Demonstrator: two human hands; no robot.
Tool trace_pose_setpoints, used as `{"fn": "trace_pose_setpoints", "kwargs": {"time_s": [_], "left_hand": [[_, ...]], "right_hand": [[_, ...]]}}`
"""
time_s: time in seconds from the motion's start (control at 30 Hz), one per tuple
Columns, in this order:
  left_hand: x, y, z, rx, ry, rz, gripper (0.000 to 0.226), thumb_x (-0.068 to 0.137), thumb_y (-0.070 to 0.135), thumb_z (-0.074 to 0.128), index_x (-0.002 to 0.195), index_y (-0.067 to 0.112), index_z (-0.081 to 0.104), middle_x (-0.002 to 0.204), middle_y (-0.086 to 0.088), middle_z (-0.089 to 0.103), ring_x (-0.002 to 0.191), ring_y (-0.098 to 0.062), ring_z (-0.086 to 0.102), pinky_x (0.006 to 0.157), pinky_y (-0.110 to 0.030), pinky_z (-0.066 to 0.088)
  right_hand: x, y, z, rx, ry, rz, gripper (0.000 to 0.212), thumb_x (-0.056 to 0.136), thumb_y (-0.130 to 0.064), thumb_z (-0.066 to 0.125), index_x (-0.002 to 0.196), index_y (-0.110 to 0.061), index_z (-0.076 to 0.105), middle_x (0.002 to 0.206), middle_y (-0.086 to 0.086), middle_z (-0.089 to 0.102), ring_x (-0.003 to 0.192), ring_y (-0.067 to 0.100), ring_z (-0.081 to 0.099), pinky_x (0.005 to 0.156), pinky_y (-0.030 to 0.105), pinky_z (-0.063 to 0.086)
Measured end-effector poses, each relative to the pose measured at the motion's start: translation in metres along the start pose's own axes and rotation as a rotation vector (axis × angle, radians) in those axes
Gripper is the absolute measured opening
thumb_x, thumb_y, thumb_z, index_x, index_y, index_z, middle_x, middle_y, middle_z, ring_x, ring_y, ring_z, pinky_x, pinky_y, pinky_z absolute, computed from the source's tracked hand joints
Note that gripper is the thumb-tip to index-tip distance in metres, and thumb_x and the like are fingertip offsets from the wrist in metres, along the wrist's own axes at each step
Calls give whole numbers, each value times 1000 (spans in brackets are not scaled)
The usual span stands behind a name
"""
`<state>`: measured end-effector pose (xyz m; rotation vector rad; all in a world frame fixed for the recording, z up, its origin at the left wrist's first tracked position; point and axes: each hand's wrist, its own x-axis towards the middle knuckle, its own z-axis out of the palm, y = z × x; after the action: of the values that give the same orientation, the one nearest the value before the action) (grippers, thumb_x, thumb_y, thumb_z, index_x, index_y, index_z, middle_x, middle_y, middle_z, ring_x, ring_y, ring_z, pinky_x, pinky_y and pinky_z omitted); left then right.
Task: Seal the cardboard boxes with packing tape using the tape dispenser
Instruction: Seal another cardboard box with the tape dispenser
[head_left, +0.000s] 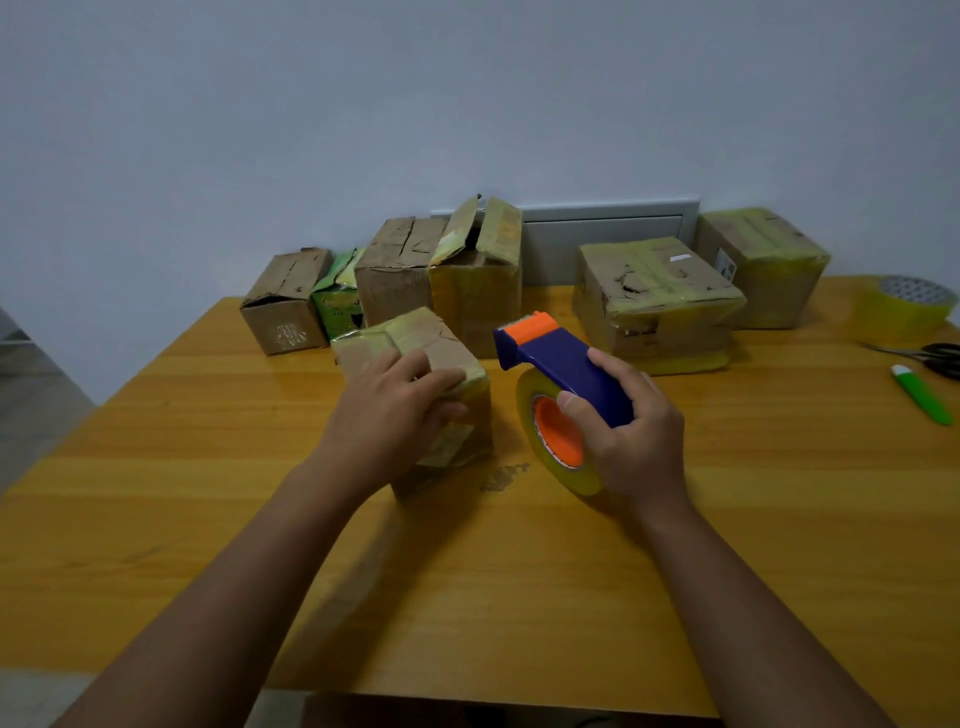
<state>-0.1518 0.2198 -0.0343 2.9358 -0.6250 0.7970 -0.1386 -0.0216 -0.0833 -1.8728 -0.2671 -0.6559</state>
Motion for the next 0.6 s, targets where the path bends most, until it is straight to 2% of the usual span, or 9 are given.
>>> {"fn": "trace_pose_setpoints", "kwargs": {"time_s": [0.07, 0.13, 0.23, 0.37, 0.43, 0.53, 0.6], "left_hand": [[-4, -4, -2, -74, -32, -26, 48, 91, 50, 49, 126, 21, 63, 97, -1, 59, 85, -17, 45, 67, -31, 32], [-11, -12, 0, -213, -23, -59, 50, 95, 49, 38, 130, 21, 60, 105, 3, 62, 93, -13, 46, 72, -32, 36], [-22, -15, 5, -311, 55, -86, 44, 97, 41, 40, 127, 18, 63, 117, 4, 65, 105, -12, 49, 81, -34, 42], [-19, 0, 11, -313, 111, -218, 38, 93, 33, 49, 123, 15, 63, 119, -2, 64, 110, -17, 47, 84, -34, 41], [-18, 4, 11, -312, 133, -252, 38, 93, 37, 49, 119, 13, 63, 121, -5, 60, 112, -18, 44, 87, -34, 42], [-24, 0, 8, -276, 72, -214, 45, 94, 46, 43, 120, 15, 63, 125, -4, 56, 121, -21, 41, 95, -38, 42], [-31, -6, 6, -234, 23, -183, 46, 94, 46, 42, 128, 21, 60, 132, -3, 54, 131, -29, 36, 102, -42, 34]], "right_hand": [[0, 0, 0, 3, -1, 3, 69, 75, -63, 59, 132, -24, 56, 115, -8, 55, 98, -1, 55, 68, 8, 48], [-1, 0, 0, 12, 2, 9, 68, 74, -62, 60, 131, -24, 57, 115, -8, 55, 99, -2, 55, 69, 9, 48], [0, 0, 1, 11, 10, 9, 67, 74, -62, 60, 130, -25, 58, 113, -9, 55, 97, -6, 55, 69, 8, 47], [-1, 0, 0, 4, 4, 3, 65, 76, -58, 63, 131, -24, 57, 113, -9, 55, 97, -4, 55, 68, 8, 48], [-1, 0, 0, 3, 0, -1, 62, 78, -51, 66, 132, -23, 56, 114, -9, 54, 96, -3, 55, 68, 8, 47], [-1, 1, 0, 0, 1, -1, 60, 78, -48, 66, 132, -24, 56, 114, -9, 54, 95, -5, 54, 68, 7, 46], [0, 2, 0, 5, -2, -1, 60, 78, -48, 67, 132, -24, 56, 115, -8, 54, 97, -4, 54, 68, 7, 47]]}}
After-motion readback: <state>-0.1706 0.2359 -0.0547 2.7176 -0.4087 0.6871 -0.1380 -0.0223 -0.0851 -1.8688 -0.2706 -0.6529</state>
